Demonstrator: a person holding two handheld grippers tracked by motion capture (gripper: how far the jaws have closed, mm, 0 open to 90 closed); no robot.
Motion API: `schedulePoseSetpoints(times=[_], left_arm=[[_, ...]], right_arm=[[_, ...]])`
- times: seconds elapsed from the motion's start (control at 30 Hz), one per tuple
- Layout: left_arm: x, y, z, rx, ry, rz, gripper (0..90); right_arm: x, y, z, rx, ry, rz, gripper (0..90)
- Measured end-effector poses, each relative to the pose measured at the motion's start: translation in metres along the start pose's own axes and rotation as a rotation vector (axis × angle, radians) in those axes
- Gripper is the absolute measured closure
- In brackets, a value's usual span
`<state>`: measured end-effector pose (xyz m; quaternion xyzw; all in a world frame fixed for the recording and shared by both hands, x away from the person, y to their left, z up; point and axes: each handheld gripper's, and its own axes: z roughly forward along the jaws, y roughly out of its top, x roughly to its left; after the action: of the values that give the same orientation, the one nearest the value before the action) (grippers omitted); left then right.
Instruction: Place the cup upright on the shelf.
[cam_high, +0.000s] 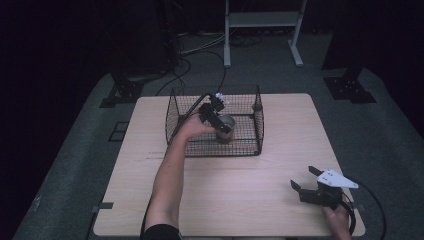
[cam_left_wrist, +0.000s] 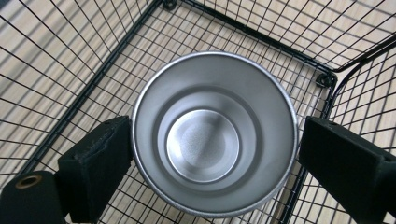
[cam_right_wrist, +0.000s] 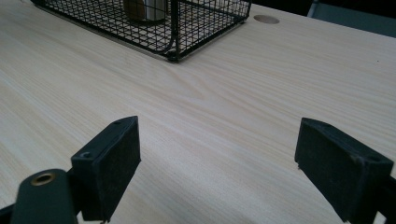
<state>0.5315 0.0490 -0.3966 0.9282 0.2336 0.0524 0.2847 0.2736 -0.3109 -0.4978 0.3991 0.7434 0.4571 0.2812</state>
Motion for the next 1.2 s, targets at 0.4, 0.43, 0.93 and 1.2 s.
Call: schedulePoseSetpoints(times=[0.4,0.43,0.93,1.2], left_arm=[[-0.003,-0.003,-0.025,-0.049,0.022,0.013,8.6],[-0.003,-0.004,-0.026,-0.052,0.025,0.013,8.6],[-0.02,-0.015,-0.05,-0.118,0.045,0.031,8.3],[-0.029,-0.026,-0.063,-0.153,0.048,0.038,8.3]], right_arm=[[0.0,0.0,0.0,0.003,-0.007,-0.004,13.5],[0.0,0.0,0.0,0.003,-0.007,-0.005,13.5],[0.001,0.0,0.0,0.005,-0.011,-0.007,13.5],[0.001,0.0,0.001,0.008,-0.016,-0.005,13.5]])
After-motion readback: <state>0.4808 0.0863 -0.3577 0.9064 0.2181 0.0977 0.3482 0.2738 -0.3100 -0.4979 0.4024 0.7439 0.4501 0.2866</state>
